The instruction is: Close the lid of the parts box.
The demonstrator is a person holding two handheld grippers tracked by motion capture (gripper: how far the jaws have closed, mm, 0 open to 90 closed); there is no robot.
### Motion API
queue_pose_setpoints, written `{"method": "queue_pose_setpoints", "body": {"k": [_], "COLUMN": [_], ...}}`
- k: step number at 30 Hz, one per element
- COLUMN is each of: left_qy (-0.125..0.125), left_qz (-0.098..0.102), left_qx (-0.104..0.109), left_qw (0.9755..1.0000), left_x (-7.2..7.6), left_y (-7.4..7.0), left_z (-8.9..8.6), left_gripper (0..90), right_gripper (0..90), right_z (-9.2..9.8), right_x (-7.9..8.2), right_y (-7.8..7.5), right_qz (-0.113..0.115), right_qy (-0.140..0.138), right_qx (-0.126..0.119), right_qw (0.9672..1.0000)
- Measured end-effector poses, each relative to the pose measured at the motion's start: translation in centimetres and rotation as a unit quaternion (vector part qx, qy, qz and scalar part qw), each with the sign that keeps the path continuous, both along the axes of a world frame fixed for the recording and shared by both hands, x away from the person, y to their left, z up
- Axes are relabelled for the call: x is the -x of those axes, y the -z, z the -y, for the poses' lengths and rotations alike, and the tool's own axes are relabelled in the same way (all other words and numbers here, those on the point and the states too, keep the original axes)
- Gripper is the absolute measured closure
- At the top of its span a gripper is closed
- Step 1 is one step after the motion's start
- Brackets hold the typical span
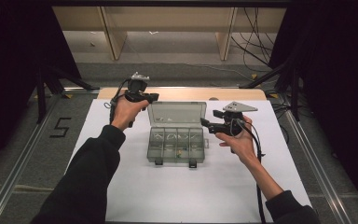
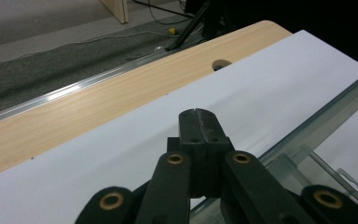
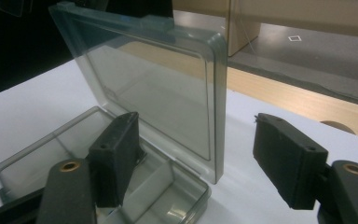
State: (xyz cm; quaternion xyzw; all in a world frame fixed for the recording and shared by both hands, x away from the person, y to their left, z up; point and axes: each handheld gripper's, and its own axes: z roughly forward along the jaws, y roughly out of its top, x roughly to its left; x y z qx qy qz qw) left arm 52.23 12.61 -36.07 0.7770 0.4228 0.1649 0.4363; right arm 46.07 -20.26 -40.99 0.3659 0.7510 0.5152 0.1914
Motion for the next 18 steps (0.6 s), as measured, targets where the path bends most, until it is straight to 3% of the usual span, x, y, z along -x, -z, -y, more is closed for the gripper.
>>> {"method": "queue_pose_setpoints", "body": {"k": [1, 4, 9, 12, 13, 16, 18], "left_qy": [0.005, 0.016, 0.026, 0.028, 0.032, 0.041, 0.044], "left_qz": [0.001, 0.004, 0.008, 0.010, 0.010, 0.009, 0.012], "left_qx": [-0.003, -0.007, -0.001, 0.003, 0.005, 0.008, 0.009], "left_qw": [1.0000, 0.9998, 0.9996, 0.9995, 0.9994, 0.9991, 0.9989], "left_x": [0.3, 1.2, 2.5, 3.2, 3.4, 4.2, 4.8], "left_y": [0.0, 0.2, 0.9, 1.4, 1.5, 1.9, 2.2], "left_z": [0.0, 0.0, -0.2, -0.3, -0.4, -0.5, -0.4], "left_gripper": [89.9, 90.0, 89.9, 90.0, 89.9, 90.0, 90.0], "right_gripper": [31.6, 31.1, 30.6, 30.4, 30.2, 29.9, 29.7], "right_z": [0.0, 0.0, 0.1, 0.1, 0.1, 0.1, 0.3], "right_x": [0.1, 0.9, 1.6, 2.2, 2.3, 2.8, 3.0], "right_y": [-0.1, -0.8, -1.5, -1.9, -1.9, -2.2, -2.4], "right_qz": [0.007, -0.004, 0.013, 0.007, 0.019, 0.012, 0.011], "right_qy": [-0.001, -0.011, -0.013, -0.018, -0.019, -0.026, -0.027], "right_qx": [0.000, -0.001, 0.005, 0.002, 0.007, -0.004, 0.001], "right_qw": [1.0000, 0.9999, 0.9998, 0.9998, 0.9996, 0.9996, 0.9996]}}
